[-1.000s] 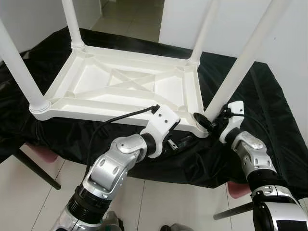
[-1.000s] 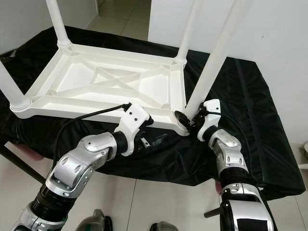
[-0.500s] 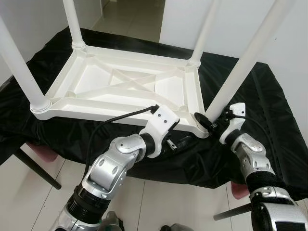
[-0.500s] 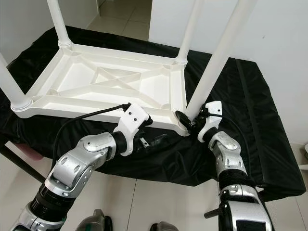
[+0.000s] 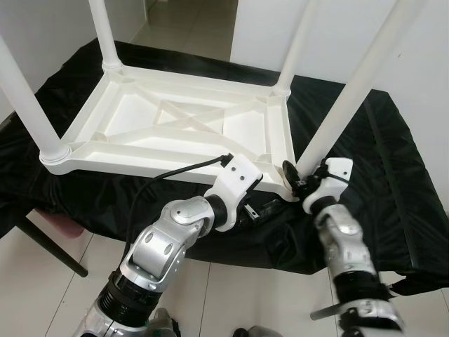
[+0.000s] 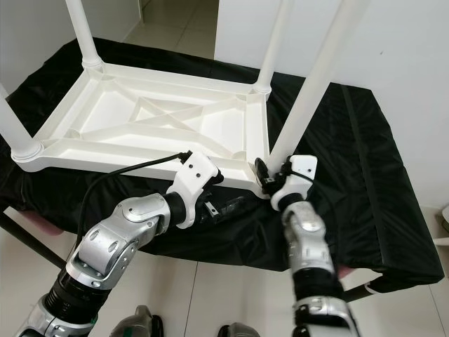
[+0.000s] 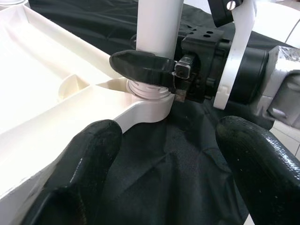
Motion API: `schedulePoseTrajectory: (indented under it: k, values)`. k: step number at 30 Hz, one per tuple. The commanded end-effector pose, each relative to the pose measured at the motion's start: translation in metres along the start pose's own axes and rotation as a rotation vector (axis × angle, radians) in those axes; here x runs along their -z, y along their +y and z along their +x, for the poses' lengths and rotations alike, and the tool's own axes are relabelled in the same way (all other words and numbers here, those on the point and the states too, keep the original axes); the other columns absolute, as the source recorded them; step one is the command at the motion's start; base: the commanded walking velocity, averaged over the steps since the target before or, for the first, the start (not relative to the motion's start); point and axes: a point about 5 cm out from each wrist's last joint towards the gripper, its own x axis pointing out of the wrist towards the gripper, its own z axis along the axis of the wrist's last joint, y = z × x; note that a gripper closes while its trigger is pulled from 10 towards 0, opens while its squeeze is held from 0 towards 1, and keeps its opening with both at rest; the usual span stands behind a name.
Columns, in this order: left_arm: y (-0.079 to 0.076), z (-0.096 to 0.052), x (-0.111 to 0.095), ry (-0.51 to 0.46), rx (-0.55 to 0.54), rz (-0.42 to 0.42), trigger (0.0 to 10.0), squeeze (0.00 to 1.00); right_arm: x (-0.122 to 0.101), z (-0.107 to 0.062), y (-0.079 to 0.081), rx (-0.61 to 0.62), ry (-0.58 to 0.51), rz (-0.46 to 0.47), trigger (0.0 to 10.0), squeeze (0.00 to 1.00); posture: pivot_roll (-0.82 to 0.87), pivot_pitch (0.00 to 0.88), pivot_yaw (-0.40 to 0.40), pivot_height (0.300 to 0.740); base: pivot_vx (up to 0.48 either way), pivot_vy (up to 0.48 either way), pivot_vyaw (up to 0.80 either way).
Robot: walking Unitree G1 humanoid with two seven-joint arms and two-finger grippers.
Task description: Building children table
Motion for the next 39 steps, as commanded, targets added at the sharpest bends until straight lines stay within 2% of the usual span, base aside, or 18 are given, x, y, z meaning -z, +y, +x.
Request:
schedulePoseTrajectory:
  k: [1,3,4,5,8,13,14,22,23,28,29,30,31,39]
  values:
    - [-0.003,0.000,-0.002,-0.004,-0.003,0.006,10.0,0.00,0.002,-0.004,-0.002,0.067,0.007,0.024,0.0,0.00,0.09,0.031,-0.071,0.740,0.000,0.000,0.00]
    - [-0.004,0.001,-0.001,-0.002,0.003,0.007,10.0,0.00,0.004,-0.007,0.009,0.167,0.024,0.035,0.0,0.00,0.08,0.029,-0.070,0.740,0.000,0.000,0.00]
    - [-0.004,0.001,-0.001,-0.002,0.003,0.007,10.0,0.00,0.004,-0.007,0.009,0.167,0.024,0.035,0.0,0.00,0.08,0.029,-0.070,0.740,0.000,0.000,0.00]
    - [-0.004,0.001,-0.001,-0.002,0.006,0.007,10.0,0.00,0.004,-0.009,0.012,0.224,0.032,0.031,0.0,0.00,0.08,0.027,-0.069,0.740,0.000,0.000,0.00]
    - [-0.004,0.001,-0.001,-0.001,0.009,0.008,10.0,0.00,0.007,-0.010,0.018,0.260,0.049,0.047,0.0,0.00,0.08,0.024,-0.070,0.740,0.000,0.000,0.00]
    - [-0.004,0.002,-0.001,0.000,0.009,0.008,10.0,0.00,0.007,-0.013,0.015,0.291,0.068,0.048,0.1,0.00,0.09,0.020,-0.074,0.740,0.000,0.000,0.00]
    - [-0.004,0.002,-0.001,0.000,0.008,0.008,10.0,0.00,0.007,-0.013,0.014,0.305,0.076,0.042,10.0,0.00,0.09,0.020,-0.074,0.740,0.000,0.000,0.00]
    - [-0.003,0.002,-0.001,-0.001,0.004,0.008,10.0,0.00,0.008,-0.013,0.015,0.338,0.124,0.004,10.0,0.00,0.09,0.014,-0.081,0.740,0.000,0.000,0.00]
    - [-0.003,0.002,-0.001,-0.002,0.003,0.008,10.0,0.00,0.008,-0.010,0.012,0.318,0.130,-0.029,10.0,0.00,0.09,0.016,-0.082,0.740,0.000,0.000,0.00]
    - [-0.004,0.002,-0.001,-0.004,0.001,0.007,10.0,0.00,0.008,-0.008,0.007,0.291,0.121,-0.027,10.0,0.00,0.09,0.021,-0.088,0.740,0.000,0.000,0.00]
    - [-0.004,0.002,-0.001,-0.004,-0.001,0.005,10.0,0.00,0.007,-0.007,0.003,0.281,0.116,-0.034,10.0,0.95,0.09,0.022,-0.088,0.740,0.000,0.000,0.00]
    - [-0.004,0.002,-0.001,-0.004,-0.001,0.005,10.0,0.00,0.007,-0.007,0.003,0.281,0.116,-0.034,10.0,0.95,0.09,0.022,-0.088,0.740,0.000,0.000,0.00]
    - [-0.004,0.002,-0.001,-0.004,-0.003,0.003,10.0,0.00,0.006,-0.007,0.001,0.267,0.111,-0.025,10.0,1.00,0.09,0.024,-0.091,0.740,0.000,0.000,0.00]
    - [-0.004,0.000,0.000,-0.002,-0.009,0.000,10.0,0.00,-0.001,-0.004,-0.003,0.184,0.079,-0.021,10.0,1.00,0.10,0.036,-0.086,0.740,0.000,0.000,0.00]
